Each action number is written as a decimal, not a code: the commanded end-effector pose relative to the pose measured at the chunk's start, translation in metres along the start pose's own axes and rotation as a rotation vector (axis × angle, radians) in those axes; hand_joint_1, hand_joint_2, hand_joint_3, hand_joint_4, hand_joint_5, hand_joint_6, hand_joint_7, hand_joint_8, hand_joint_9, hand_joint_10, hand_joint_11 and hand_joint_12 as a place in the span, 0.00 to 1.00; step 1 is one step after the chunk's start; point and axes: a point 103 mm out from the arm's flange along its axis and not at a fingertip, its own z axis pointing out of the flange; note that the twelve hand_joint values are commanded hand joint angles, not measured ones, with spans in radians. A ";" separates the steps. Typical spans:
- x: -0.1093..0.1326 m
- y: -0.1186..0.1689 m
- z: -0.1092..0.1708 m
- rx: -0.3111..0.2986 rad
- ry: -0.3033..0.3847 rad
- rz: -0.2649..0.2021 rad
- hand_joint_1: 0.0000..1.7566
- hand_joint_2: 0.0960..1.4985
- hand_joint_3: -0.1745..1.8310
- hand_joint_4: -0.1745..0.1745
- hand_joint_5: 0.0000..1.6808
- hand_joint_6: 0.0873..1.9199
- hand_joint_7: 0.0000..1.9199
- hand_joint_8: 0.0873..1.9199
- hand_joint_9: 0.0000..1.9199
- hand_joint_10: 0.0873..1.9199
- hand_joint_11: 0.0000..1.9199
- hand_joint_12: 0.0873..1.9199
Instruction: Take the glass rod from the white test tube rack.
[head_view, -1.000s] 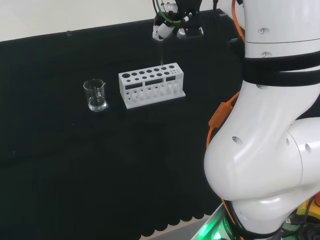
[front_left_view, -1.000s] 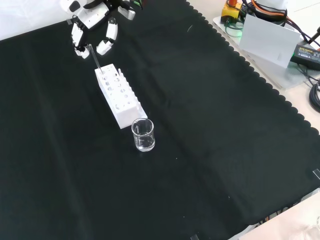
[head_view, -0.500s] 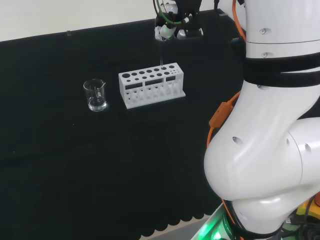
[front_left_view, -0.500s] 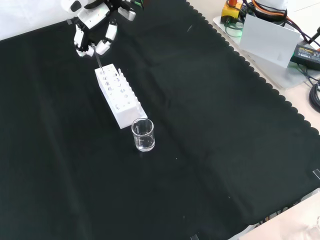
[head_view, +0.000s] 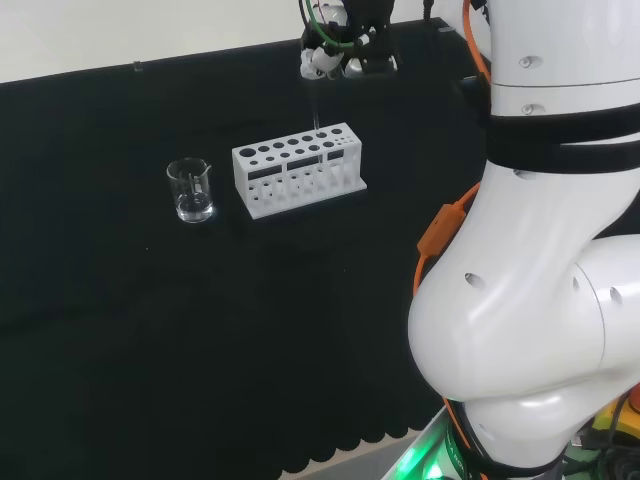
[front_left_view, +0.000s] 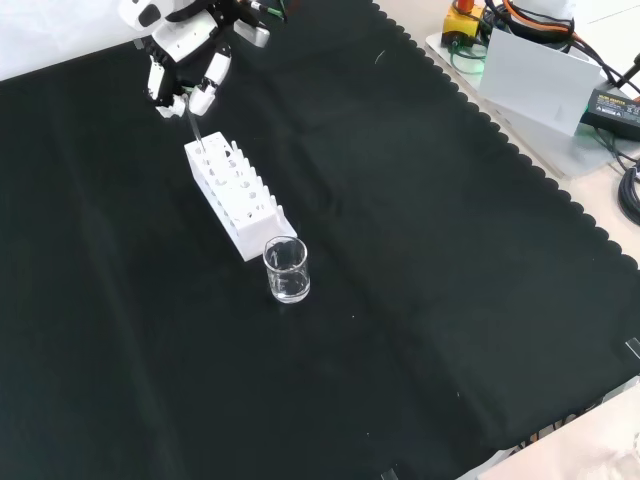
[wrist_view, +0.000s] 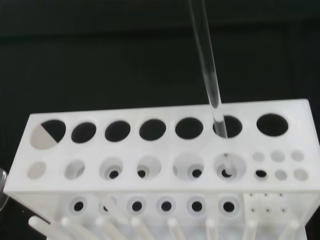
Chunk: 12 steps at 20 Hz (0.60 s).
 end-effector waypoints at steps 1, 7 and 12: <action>0.007 -0.009 -0.008 -0.087 -0.051 0.008 0.70 0.78 0.02 0.12 0.51 0.57 0.57 0.46 0.76 0.30 0.80 0.36; 0.010 -0.029 -0.032 -0.097 -0.104 0.021 0.66 0.80 0.00 0.00 0.57 0.55 0.73 0.44 0.83 0.35 0.84 0.41; 0.018 -0.048 -0.055 -0.161 -0.105 0.014 0.67 0.78 0.00 0.00 0.59 0.51 0.76 0.41 0.85 0.33 0.85 0.42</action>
